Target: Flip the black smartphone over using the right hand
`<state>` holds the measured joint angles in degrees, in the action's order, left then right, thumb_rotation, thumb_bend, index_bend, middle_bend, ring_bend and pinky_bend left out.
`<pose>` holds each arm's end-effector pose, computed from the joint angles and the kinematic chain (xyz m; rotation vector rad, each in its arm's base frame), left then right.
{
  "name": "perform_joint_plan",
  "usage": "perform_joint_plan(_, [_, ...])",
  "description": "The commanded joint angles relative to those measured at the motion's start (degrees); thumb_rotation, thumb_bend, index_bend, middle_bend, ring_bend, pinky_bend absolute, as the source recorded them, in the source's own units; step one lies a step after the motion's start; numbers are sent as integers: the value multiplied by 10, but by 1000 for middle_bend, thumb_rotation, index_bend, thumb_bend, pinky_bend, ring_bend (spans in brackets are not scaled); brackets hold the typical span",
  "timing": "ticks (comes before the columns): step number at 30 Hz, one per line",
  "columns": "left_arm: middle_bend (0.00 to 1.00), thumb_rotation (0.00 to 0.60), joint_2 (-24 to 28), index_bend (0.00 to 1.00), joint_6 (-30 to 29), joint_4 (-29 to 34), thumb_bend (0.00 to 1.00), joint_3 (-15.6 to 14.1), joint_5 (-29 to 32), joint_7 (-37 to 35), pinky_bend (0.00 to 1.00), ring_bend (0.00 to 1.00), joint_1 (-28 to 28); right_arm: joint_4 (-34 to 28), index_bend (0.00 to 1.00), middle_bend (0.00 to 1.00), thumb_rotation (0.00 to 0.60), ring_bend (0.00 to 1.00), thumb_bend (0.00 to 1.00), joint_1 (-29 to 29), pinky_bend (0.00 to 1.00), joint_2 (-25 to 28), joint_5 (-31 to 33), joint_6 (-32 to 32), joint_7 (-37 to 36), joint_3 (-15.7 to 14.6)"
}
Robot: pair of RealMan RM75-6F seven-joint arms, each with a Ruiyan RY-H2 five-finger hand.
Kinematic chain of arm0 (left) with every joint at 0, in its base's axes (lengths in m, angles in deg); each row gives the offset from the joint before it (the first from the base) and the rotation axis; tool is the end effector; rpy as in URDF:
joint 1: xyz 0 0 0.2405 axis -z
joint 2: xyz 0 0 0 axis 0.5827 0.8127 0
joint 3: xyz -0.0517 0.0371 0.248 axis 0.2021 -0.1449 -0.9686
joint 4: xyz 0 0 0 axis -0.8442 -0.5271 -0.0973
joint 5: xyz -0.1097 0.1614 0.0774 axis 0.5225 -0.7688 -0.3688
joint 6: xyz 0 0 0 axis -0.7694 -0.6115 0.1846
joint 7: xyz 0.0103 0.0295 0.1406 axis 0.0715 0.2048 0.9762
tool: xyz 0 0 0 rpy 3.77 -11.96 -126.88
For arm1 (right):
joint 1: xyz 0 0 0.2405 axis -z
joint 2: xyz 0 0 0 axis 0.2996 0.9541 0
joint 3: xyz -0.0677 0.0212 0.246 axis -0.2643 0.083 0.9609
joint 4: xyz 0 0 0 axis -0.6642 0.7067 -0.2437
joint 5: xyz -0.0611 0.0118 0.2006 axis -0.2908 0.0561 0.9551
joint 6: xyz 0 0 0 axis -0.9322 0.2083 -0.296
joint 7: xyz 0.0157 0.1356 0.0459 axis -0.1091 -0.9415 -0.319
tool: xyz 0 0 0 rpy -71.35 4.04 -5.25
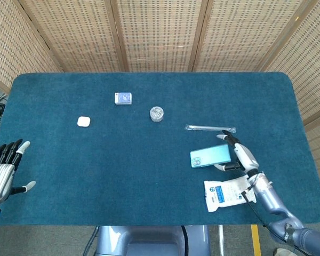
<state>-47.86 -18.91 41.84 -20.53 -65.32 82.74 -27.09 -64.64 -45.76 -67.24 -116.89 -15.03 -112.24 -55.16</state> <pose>-0.2980 0.1975 0.1528 -1.4621 -0.8920 -0.8149 -0.2894 -0.3235 0.0394 1.4242 -1.6123 1.2330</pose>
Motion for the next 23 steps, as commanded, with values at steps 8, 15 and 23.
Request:
perform_joint_plan(8, [0, 600, 6, 0, -25, 9, 0, -11, -30, -6, 0, 0, -12, 25, 42, 0, 600, 0, 337, 59, 0, 77, -53, 111, -19, -41])
perform_joint_plan(15, [0, 600, 9, 0, -42, 9, 0, -20, -55, -12, 0, 0, -19, -97, 42, 0, 600, 0, 327, 111, 0, 169, -82, 221, 113, -50])
perform_joint_plan(23, [0, 600, 11, 0, -59, 7, 0, -26, -75, -19, 0, 0, -27, -207, 40, 0, 600, 0, 0, 185, 0, 222, -90, 320, 361, -64])
